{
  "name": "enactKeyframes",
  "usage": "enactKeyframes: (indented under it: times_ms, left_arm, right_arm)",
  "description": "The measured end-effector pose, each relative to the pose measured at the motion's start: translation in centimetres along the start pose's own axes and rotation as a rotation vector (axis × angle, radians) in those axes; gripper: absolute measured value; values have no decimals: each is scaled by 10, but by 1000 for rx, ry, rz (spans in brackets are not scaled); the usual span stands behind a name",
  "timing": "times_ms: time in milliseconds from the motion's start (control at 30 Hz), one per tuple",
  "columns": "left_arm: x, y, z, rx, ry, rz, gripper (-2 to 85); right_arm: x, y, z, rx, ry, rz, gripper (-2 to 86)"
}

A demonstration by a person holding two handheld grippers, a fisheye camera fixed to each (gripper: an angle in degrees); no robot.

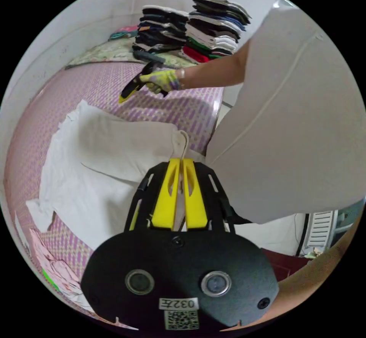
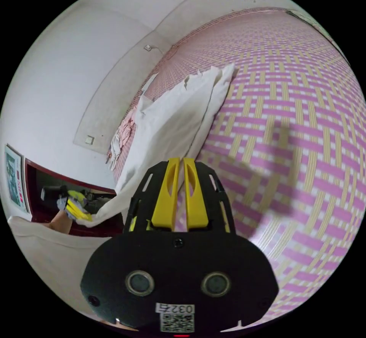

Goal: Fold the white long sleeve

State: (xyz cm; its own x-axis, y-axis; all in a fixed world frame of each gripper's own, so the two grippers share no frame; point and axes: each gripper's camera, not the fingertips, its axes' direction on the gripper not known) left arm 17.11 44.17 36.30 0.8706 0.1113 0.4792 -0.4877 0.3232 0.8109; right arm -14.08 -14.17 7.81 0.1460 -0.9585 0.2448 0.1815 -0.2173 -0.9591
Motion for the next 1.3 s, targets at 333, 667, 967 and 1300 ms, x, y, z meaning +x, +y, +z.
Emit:
enactKeyframes:
  times_ms: [333, 667, 967, 1300]
  left_arm:
    - [-20, 52, 85, -188, 103, -171, -10]
    - [-45, 72, 45, -86, 110, -261, -9]
    - [-73, 98, 10, -19, 84, -335, -9]
    - [-70, 96, 10, -85, 50, -340, -10]
  right_arm:
    - [93, -111, 77, -29, 16, 100, 47]
    - [132, -154, 127, -17, 55, 142, 61]
    - [156, -188, 146, 22, 48, 141, 19]
    - [131, -228, 169, -10, 134, -1, -9]
